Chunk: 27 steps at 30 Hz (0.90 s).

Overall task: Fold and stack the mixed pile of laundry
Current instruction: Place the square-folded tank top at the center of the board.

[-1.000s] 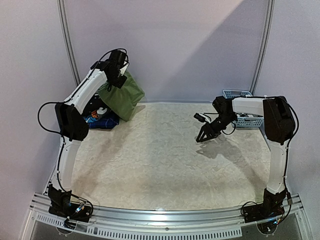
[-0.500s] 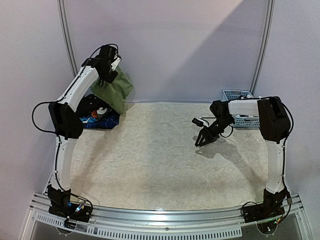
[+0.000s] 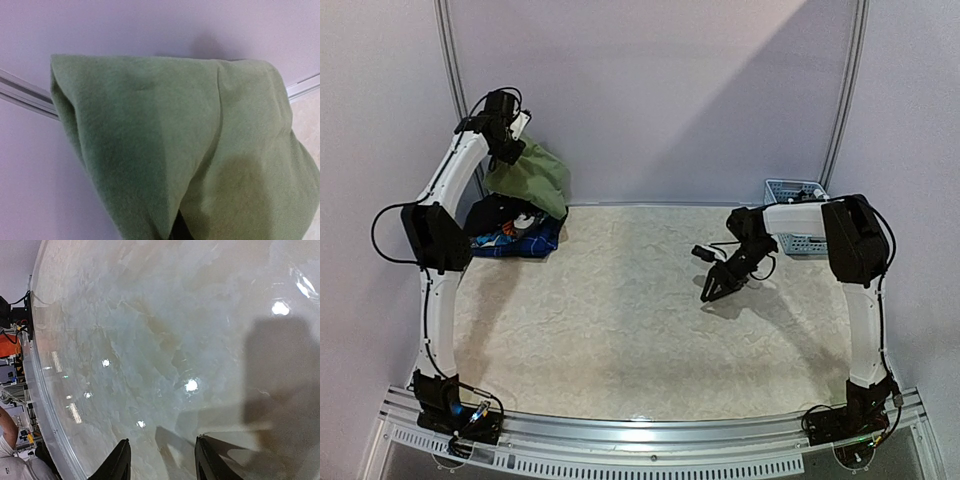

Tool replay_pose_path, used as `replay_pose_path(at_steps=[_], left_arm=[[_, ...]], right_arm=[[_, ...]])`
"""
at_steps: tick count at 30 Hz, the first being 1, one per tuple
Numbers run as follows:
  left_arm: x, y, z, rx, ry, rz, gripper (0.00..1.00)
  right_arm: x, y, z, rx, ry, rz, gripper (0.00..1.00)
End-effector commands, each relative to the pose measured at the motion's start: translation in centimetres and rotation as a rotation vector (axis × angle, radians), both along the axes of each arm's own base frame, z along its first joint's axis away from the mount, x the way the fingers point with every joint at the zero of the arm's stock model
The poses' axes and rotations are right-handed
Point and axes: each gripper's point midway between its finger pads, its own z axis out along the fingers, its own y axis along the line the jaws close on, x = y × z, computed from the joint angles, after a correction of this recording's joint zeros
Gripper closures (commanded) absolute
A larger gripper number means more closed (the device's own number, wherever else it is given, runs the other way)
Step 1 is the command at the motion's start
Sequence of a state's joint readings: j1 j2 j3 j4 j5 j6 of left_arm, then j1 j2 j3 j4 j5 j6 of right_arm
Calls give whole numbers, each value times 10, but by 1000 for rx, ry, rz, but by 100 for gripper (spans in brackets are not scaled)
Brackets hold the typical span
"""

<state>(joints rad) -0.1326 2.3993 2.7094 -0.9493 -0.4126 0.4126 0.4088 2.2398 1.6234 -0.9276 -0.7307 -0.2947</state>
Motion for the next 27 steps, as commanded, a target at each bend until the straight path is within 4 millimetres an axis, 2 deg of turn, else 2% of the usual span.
replay_pose_path(at_steps=[1, 6, 9, 11, 15, 21, 23, 27], left_arm=[[14, 41, -24, 4, 17, 33, 100], [24, 71, -45, 28, 34, 59, 100], [33, 75, -57, 35, 30, 55, 100], [39, 89, -68, 50, 32, 70, 100], [51, 95, -81, 81, 12, 73, 100], [52, 120, -112, 129, 61, 115, 100], [53, 125, -111, 138, 44, 135, 100], [65, 124, -91, 127, -55, 148, 100]], right_arm=[[-6, 6, -6, 3, 21, 28, 57], [-9, 8, -16, 2, 50, 34, 57], [-12, 10, -20, -2, 60, 40, 57], [-12, 10, -22, -1, 62, 44, 57], [-15, 11, -25, -4, 74, 47, 57], [-17, 13, -29, -6, 84, 54, 57], [-17, 13, -28, -6, 81, 55, 57], [-18, 14, -28, -9, 78, 61, 57]])
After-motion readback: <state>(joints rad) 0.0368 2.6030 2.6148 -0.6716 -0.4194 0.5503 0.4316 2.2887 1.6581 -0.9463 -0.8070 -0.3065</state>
